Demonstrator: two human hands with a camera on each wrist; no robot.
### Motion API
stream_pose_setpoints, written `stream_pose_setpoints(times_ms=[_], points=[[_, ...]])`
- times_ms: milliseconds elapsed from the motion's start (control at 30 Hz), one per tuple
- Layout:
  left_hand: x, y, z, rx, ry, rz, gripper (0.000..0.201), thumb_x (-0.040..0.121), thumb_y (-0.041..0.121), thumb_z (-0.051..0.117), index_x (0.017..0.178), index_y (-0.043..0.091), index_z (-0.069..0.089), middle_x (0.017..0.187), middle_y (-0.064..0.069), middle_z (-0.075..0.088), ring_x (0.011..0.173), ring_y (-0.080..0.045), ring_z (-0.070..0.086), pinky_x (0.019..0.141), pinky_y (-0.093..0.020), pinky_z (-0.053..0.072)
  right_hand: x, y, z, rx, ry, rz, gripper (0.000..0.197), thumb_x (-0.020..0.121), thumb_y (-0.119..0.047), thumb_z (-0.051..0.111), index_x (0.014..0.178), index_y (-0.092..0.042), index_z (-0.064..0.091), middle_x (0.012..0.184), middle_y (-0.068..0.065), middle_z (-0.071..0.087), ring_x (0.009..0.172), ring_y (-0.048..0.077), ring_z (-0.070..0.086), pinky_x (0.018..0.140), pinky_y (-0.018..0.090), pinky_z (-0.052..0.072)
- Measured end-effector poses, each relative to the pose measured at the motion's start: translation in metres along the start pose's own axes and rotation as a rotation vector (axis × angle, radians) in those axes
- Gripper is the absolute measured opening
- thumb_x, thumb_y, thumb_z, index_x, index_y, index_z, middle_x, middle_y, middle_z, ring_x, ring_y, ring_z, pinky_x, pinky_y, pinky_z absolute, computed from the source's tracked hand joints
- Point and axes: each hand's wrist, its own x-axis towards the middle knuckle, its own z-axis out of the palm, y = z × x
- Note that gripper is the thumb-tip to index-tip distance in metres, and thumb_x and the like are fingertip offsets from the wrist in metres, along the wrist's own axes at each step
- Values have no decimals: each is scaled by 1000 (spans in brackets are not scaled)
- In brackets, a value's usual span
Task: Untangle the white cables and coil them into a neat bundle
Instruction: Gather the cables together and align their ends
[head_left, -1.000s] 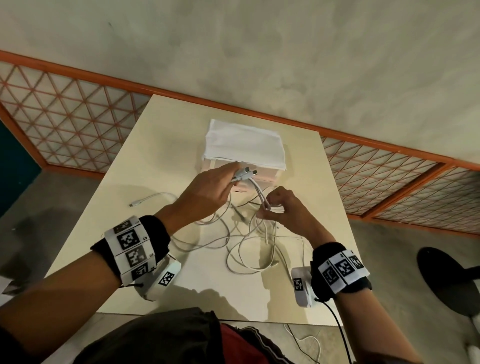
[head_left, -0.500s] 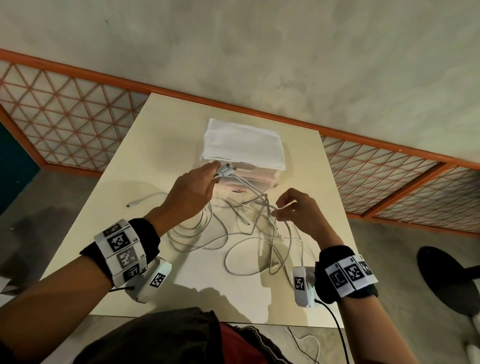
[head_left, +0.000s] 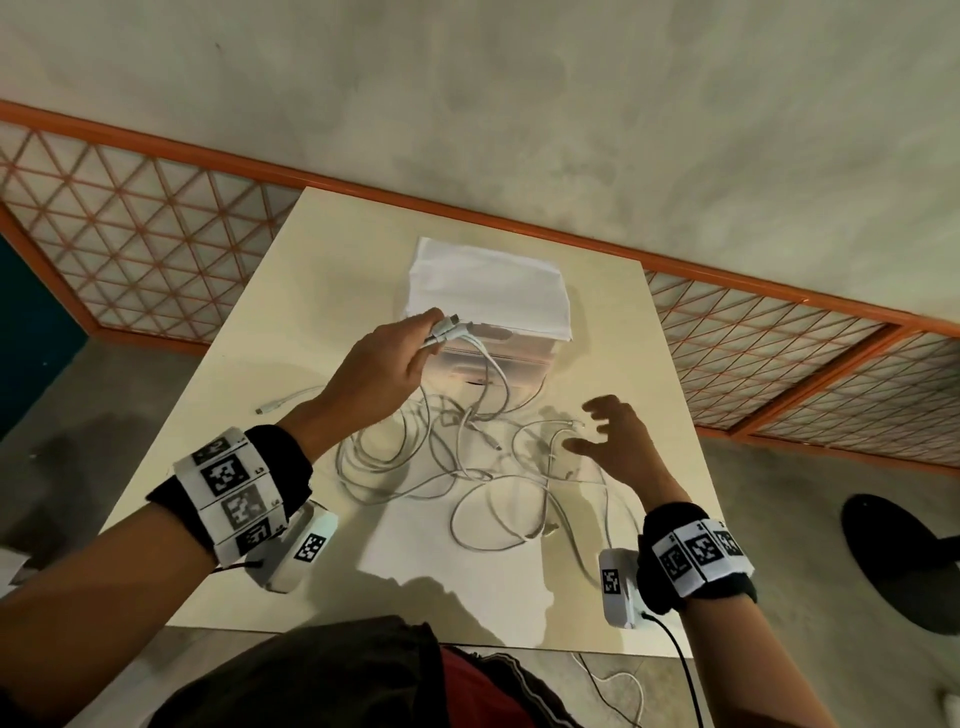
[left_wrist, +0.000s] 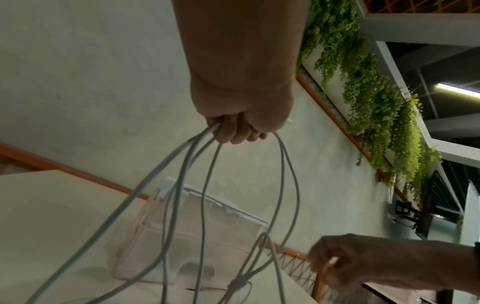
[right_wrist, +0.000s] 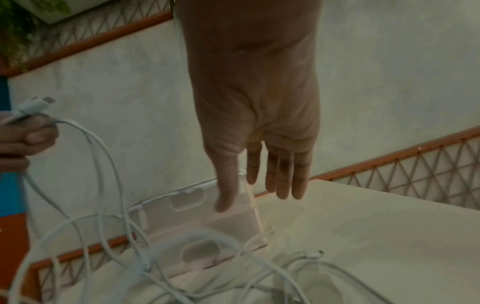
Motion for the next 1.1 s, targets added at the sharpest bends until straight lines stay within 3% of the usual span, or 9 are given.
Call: stream_pose_setpoints(times_ms=[133, 267, 400, 500, 667, 733, 867, 1000, 1100], points=[[0, 13, 8, -57, -32, -10, 46, 87, 28, 36, 124, 5, 52, 104, -17, 68, 95, -35, 64, 79, -47, 51, -10, -52, 7, 192, -152, -302, 66, 71, -31, 81, 129, -29, 52, 129, -1, 47, 113, 12, 50, 91, 25, 44], [5, 25, 3, -136, 23, 67, 13, 89, 18, 38, 99, 18, 47, 77, -4, 60, 68, -23, 56, 64, -38, 45, -9, -84, 19, 200, -110, -500, 14, 91, -20, 60, 85, -32, 60, 104, 13, 62, 93, 23, 62, 80, 28, 47], [6, 15, -6, -114, 151, 82, 12, 88, 7, 40, 89, 18, 43, 60, 13, 40, 51, -10, 40, 54, -24, 31, 1, -60, 24, 151, -53, -350, 28, 95, -25, 53, 69, -25, 43, 80, 12, 59, 83, 31, 58, 72, 33, 40], [-3, 8, -4, -46, 132, 106, 10, 88, 11, 38, 91, 18, 44, 63, 9, 38, 53, -19, 36, 53, -30, 35, 7, -34, 23, -44, -155, -281, 29, 94, -36, 53, 69, -27, 40, 74, -9, 53, 87, 21, 45, 79, 35, 35], [-11, -1, -5, -13, 49, 97, 28, 87, 27, 29, 100, 12, 50, 72, -9, 57, 59, -37, 52, 56, -41, 47, 15, -8, 15, -141, -120, -249, 26, 98, -30, 45, 73, -24, 44, 71, -5, 65, 77, 17, 59, 80, 36, 40], [-9, -4, -9, -28, -44, 44, 29, 90, 22, 36, 103, 5, 55, 74, -10, 60, 62, -36, 54, 58, -37, 44, 11, -8, 6, 31, -109, -240, 28, 98, -25, 47, 71, -19, 48, 66, -4, 59, 58, 8, 53, 70, 28, 39], [-7, -18, -18, -64, -428, -59, 15, 94, 11, 50, 99, 7, 63, 81, -17, 68, 62, -30, 56, 62, -30, 40, -1, 6, -17, 55, -257, -128, 34, 86, -38, 64, 69, -14, 48, 64, 1, 45, 62, 11, 40, 62, 28, 30], [-15, -12, -14, -31, -804, -118, 15, 92, 22, 54, 87, 20, 67, 67, 9, 59, 57, -4, 51, 58, -14, 37, -16, 28, -9, 34, -335, -40, 53, 92, -59, 40, 61, -18, 50, 62, -6, 48, 64, 13, 42, 67, 28, 32], [-23, -7, 1, -80, -1030, -175, 18, 91, 26, 56, 90, 17, 71, 55, 7, 52, 50, 2, 49, 56, -11, 37, -24, 44, 6, -16, -386, 53, 61, 90, -63, 38, 60, -13, 58, 64, -3, 57, 65, 16, 51, 72, 32, 38]])
